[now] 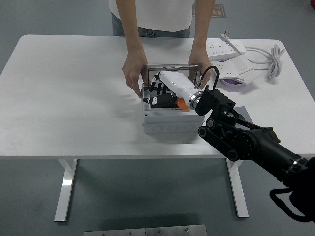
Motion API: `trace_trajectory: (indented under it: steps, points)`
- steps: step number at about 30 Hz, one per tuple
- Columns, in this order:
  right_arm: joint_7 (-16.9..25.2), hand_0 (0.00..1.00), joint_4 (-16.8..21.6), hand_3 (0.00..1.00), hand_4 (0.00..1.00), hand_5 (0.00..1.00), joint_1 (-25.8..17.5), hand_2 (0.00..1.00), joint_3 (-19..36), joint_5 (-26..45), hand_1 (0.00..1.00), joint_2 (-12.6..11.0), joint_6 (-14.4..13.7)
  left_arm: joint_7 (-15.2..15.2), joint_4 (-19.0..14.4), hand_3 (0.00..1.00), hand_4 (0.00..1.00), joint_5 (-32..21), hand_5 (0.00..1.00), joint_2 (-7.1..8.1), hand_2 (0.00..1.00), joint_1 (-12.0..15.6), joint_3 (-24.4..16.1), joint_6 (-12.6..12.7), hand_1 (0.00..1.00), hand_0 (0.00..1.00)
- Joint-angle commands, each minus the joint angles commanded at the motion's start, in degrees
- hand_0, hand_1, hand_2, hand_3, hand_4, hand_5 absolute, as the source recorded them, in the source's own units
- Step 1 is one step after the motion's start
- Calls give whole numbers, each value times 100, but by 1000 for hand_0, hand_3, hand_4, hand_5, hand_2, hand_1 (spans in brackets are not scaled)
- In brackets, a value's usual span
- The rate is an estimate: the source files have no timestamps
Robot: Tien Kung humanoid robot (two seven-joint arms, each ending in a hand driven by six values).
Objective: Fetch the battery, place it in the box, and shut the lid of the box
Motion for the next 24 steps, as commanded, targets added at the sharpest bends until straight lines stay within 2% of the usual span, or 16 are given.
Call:
trace_trajectory:
  steps: [1,12,13,18,19,24]
  points:
    - [-24,458,16,466,911,655,-2,429,10,22,393,-10,7,2,0,541,500,1,2,0,573,3,-1,1,698,632]
    - [-102,455,157,465,910,669,-7,431,121,202,394,-138,-32,28,-6,541,500,19,2,-8,573,27,-28,12,698,632]
    - [-115,394,173,451,909,680,-6,430,118,208,378,-148,-37,32,-7,541,500,20,2,-7,573,31,-31,15,698,632]
    - [-186,394,244,451,909,680,-2,430,81,291,378,-198,-72,57,-14,541,500,17,2,-2,573,59,-47,34,698,632]
    - [-208,302,256,435,898,675,-3,405,75,311,345,-207,-78,65,-17,541,500,11,2,-2,573,68,-49,39,698,632]
    - [-299,302,309,435,898,675,-11,405,42,389,345,-231,-102,103,-31,541,500,-8,2,-1,573,98,-60,61,698,632]
